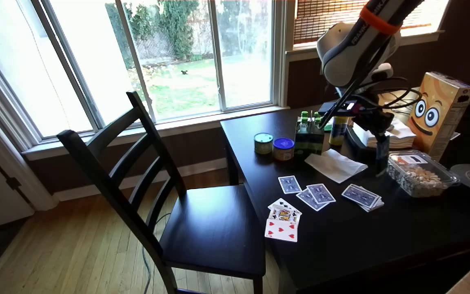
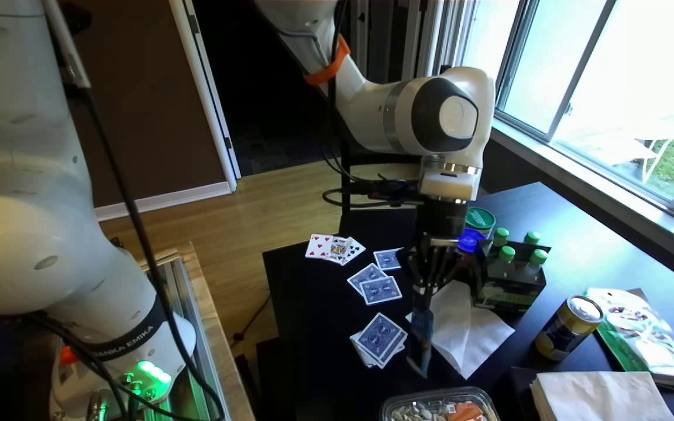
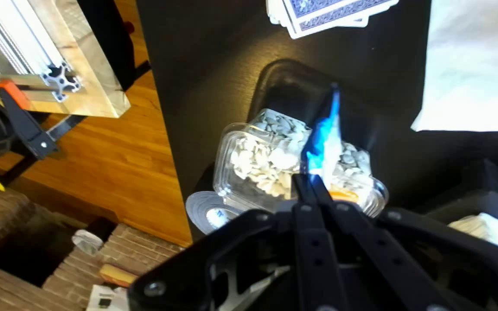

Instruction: Put the packet on the plastic box

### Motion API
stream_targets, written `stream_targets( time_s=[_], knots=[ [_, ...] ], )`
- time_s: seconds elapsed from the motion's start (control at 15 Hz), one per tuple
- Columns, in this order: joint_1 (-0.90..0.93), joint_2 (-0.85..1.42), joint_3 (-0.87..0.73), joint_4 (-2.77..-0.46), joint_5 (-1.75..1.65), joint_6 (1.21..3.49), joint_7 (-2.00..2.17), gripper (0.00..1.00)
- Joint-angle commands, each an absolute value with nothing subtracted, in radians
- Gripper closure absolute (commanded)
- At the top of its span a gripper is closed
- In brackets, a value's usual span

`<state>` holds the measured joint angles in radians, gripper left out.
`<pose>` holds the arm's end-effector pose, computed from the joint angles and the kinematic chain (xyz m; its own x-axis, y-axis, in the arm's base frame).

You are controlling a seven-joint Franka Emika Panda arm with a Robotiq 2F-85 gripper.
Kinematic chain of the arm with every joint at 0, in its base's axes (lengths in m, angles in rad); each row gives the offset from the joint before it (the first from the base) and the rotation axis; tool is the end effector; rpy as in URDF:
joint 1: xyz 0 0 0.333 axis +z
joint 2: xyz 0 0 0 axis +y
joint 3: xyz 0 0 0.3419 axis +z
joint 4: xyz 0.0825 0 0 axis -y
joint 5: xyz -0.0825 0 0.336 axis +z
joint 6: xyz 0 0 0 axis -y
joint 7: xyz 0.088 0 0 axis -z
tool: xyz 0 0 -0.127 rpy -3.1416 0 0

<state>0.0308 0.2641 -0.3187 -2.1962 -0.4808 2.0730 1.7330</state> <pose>0.4566 -0.1666 0.2955 -0.0414 -0.9019 0.4300 -0.9118 0.2101 0.3528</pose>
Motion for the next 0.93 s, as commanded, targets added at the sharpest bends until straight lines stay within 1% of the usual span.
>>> stream_targets(
  time_s=[0.0,0.33,0.87],
  knots=[
    [-0.022,0.187,-0.291,-2.202,-0.408,1.969,1.823,1.0],
    [-0.095,0.188,-0.299,-2.154,-0.335,1.841,1.912,1.0],
    [-0.218,0.271,-0.329,-2.057,-0.224,1.746,1.994,1.0]
  ],
)
